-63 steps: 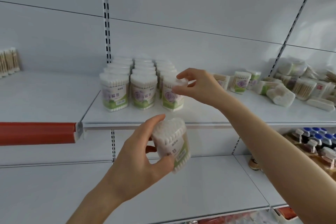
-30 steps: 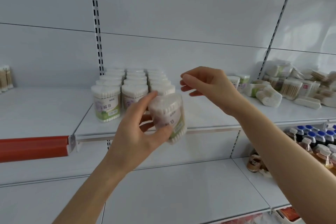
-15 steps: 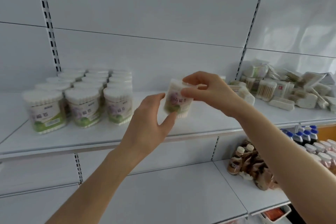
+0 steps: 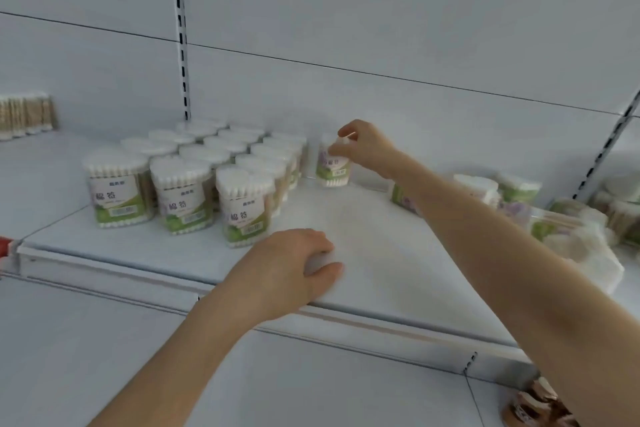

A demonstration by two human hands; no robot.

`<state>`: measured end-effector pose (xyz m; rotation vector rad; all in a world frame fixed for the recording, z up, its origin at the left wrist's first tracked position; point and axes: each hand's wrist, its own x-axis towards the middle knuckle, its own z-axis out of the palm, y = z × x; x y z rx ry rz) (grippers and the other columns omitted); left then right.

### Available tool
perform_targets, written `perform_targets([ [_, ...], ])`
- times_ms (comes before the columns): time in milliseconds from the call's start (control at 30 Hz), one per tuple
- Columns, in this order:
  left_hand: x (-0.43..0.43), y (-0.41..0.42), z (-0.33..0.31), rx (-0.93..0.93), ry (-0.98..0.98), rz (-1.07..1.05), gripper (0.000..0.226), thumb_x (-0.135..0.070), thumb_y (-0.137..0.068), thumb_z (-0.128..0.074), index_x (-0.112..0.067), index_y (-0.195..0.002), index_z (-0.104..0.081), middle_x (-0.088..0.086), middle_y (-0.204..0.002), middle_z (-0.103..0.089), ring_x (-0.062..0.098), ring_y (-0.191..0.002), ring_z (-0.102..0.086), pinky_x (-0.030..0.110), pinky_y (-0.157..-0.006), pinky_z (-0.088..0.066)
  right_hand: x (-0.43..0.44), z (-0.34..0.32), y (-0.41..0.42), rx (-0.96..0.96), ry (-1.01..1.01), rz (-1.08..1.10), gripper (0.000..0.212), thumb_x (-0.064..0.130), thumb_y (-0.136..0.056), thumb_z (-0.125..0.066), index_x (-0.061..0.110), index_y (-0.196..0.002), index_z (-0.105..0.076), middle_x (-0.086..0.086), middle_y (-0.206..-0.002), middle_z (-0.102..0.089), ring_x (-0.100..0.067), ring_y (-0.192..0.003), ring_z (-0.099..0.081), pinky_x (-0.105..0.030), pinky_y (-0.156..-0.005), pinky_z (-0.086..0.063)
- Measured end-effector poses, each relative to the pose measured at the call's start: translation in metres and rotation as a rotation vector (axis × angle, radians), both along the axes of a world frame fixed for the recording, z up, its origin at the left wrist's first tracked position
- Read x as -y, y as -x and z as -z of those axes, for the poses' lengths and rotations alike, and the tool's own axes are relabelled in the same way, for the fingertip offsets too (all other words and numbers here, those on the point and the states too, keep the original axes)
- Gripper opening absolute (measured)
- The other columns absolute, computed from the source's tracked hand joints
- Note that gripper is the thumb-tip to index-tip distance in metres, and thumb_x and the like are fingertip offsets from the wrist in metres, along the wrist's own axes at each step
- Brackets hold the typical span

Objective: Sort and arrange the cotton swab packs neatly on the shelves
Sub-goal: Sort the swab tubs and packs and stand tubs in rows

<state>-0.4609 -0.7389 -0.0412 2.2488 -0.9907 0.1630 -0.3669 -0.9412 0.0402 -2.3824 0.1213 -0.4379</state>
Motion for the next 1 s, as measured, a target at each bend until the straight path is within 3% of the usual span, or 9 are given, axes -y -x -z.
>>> perform_targets([
  [167,0.001,-0.001,-0.002,0.022,-0.036,-0.006,0.059,-0.060,-0.074,-0.045,-0.024,-0.118,-0.062,-0.012,-0.125,-0.058,0.004,-0.119,-0.048,0.015,-0.096,-0.033,-0.004,0.015,-0.022,0.020,0.096,-0.040,0.044,0.024,-0.085,-0.061,0.010,-0.125,-0.048,-0.010,-0.126,-0.049,-0.023,-0.114,-0.047,-0.023,-0.082,-0.035],
  [267,0.002,0.000,-0.002,0.046,-0.033,-0.006,0.075,-0.070,-0.064,-0.033,-0.024,-0.116,-0.062,-0.012,-0.123,-0.059,0.002,-0.116,-0.047,0.015,-0.094,-0.033,-0.006,0.016,-0.024,0.005,0.215,-0.059,0.038,0.025,-0.089,-0.056,0.012,-0.123,-0.047,-0.016,-0.121,-0.049,-0.025,-0.098,-0.047,-0.023,-0.074,-0.031],
  [367,0.002,-0.001,-0.001,0.051,-0.035,-0.007,0.082,-0.072,-0.060,-0.024,-0.025,-0.115,-0.062,-0.012,-0.122,-0.059,0.001,-0.116,-0.046,0.014,-0.092,-0.033,-0.005,0.014,-0.023,-0.012,0.339,-0.080,0.037,0.030,-0.091,-0.053,0.015,-0.124,-0.048,-0.017,-0.117,-0.048,-0.026,-0.106,-0.046,-0.023,-0.078,-0.031],
  [533,0.002,0.001,-0.001,0.061,-0.040,0.000,0.063,-0.061,-0.071,-0.036,-0.027,-0.119,-0.059,-0.016,-0.127,-0.055,0.001,-0.122,-0.044,0.015,-0.097,-0.031,0.000,0.010,-0.023,-0.023,0.396,-0.041,0.036,0.035,-0.087,-0.058,0.022,-0.121,-0.054,-0.014,-0.116,-0.048,-0.027,-0.109,-0.049,-0.024,-0.084,-0.033],
  [700,0.002,0.000,-0.002,0.086,-0.052,0.028,0.048,-0.056,-0.087,-0.048,-0.026,-0.122,-0.057,-0.014,-0.131,-0.053,0.002,-0.124,-0.042,0.015,-0.098,-0.030,0.002,0.002,-0.009,-0.007,0.429,-0.073,0.045,0.028,-0.092,-0.055,0.015,-0.134,-0.045,-0.011,-0.129,-0.051,-0.024,-0.123,-0.041,-0.025,-0.094,-0.031],
  [800,0.002,-0.001,-0.002,0.100,-0.048,0.036,0.040,-0.045,-0.090,-0.051,-0.025,-0.125,-0.055,-0.015,-0.134,-0.049,0.002,-0.125,-0.040,0.011,-0.095,-0.025,0.020,-0.016,0.012,0.035,0.380,0.033,0.042,0.026,-0.094,-0.051,0.011,-0.133,-0.045,-0.013,-0.127,-0.053,-0.027,-0.119,-0.048,-0.026,-0.093,-0.033],
  [900,0.002,-0.003,0.000,0.084,-0.056,0.034,0.042,-0.050,-0.090,-0.049,-0.026,-0.124,-0.055,-0.016,-0.134,-0.049,0.001,-0.125,-0.040,0.010,-0.094,-0.025,0.048,-0.028,0.036,-0.147,0.562,0.123,0.040,0.033,-0.092,-0.053,0.010,-0.124,-0.051,-0.010,-0.125,-0.054,-0.026,-0.116,-0.048,-0.029,-0.094,-0.035],
  [1000,0.004,-0.004,0.000,0.084,-0.073,0.033,0.059,-0.060,-0.076,-0.037,-0.026,-0.119,-0.057,-0.016,-0.129,-0.051,0.002,-0.120,-0.044,0.012,-0.093,-0.029,0.066,-0.018,0.056,-0.425,0.711,0.217,0.055,0.051,-0.081,-0.061,0.019,-0.125,-0.049,-0.001,-0.127,-0.049,-0.024,-0.116,-0.047,-0.041,-0.100,-0.039],
])
